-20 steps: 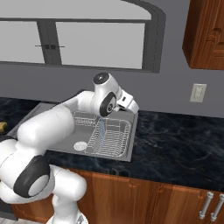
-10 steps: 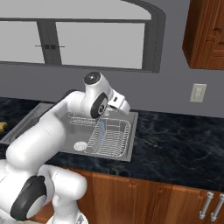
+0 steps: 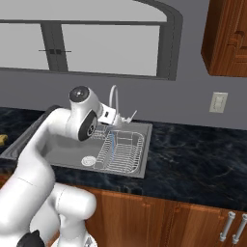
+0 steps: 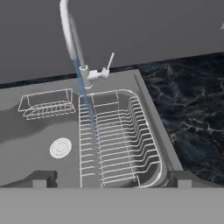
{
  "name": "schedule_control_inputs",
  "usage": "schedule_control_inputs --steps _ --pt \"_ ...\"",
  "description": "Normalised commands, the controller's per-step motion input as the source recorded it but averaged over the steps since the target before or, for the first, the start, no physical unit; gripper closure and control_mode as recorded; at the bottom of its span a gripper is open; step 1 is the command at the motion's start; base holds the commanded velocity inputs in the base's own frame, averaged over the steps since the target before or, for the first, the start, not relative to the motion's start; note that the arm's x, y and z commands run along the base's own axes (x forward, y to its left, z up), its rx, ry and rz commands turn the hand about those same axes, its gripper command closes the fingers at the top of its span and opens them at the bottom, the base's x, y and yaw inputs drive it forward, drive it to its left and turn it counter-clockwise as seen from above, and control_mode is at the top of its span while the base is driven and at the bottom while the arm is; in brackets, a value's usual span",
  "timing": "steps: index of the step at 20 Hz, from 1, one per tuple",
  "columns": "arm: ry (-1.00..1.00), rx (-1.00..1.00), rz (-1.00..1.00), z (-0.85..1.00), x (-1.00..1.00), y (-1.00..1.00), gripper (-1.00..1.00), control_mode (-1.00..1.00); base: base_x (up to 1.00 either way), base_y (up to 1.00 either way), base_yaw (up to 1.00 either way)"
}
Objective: Soak the sponge with water for a few seconds and then drop it inside the sink.
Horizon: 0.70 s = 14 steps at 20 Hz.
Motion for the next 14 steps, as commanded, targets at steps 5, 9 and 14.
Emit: schedule_control_inputs --steps 5,9,14 --pt "0.05 -0.01 0.19 0.32 -0.38 0.81 -1.00 -1.00 0.00 0.00 0.00" --pt "0.07 -0.01 0.15 0.14 -0.16 0.96 -1.00 -1.00 0.00 0.00 0.00" --pt "0.10 -0.04 0.09 0.08 -0.04 1.00 -1.00 -1.00 0.00 0.00 0.00"
